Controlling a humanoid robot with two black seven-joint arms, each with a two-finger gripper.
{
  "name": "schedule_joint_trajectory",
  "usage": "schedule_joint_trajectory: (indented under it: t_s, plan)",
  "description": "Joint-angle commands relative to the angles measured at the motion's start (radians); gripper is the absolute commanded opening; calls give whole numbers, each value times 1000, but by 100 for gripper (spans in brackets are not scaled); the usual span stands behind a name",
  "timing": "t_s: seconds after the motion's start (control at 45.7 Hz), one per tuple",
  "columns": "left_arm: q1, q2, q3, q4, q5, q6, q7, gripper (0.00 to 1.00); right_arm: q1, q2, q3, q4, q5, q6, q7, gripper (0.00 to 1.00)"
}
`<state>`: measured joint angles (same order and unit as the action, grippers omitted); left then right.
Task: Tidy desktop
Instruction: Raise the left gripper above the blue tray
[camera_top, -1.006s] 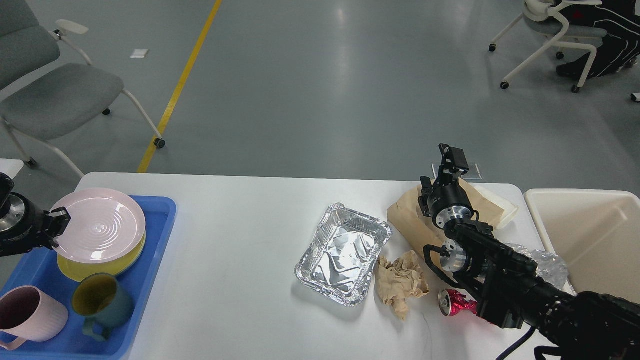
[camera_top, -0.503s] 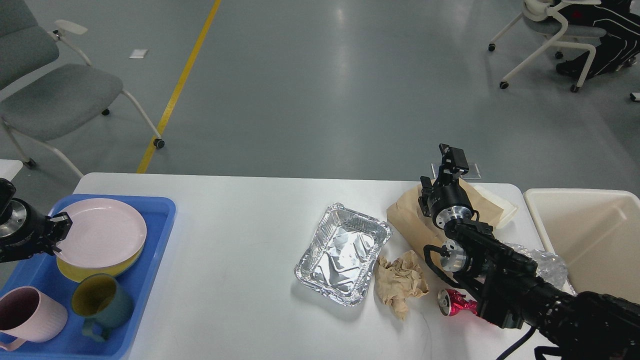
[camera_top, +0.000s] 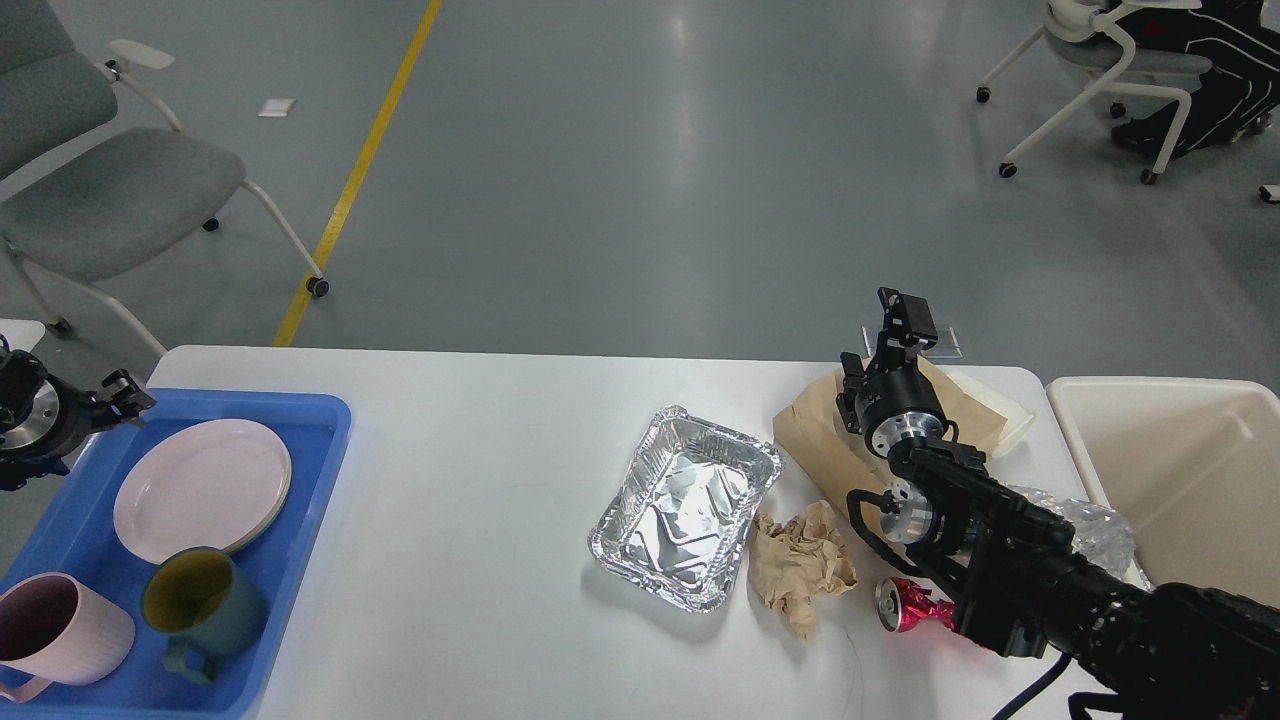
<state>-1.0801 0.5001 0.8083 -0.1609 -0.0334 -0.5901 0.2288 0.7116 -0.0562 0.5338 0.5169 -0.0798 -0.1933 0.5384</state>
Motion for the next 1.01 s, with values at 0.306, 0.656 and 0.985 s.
schedule_joint_trajectory:
  t_s: [0.306, 0.656, 0.985]
  plan:
    - [-20, -63, -484, 4, -43, -2, -37, 96, 0, -1, 0, 0, 0, 0, 0, 100]
    - [135, -113, -1328, 4, -92, 1, -166, 96, 0, -1, 0, 0, 0, 2, 0, 100]
    - [157, -178, -1721, 4, -164, 65, -227, 96, 0, -1, 0, 0, 0, 0, 0, 100]
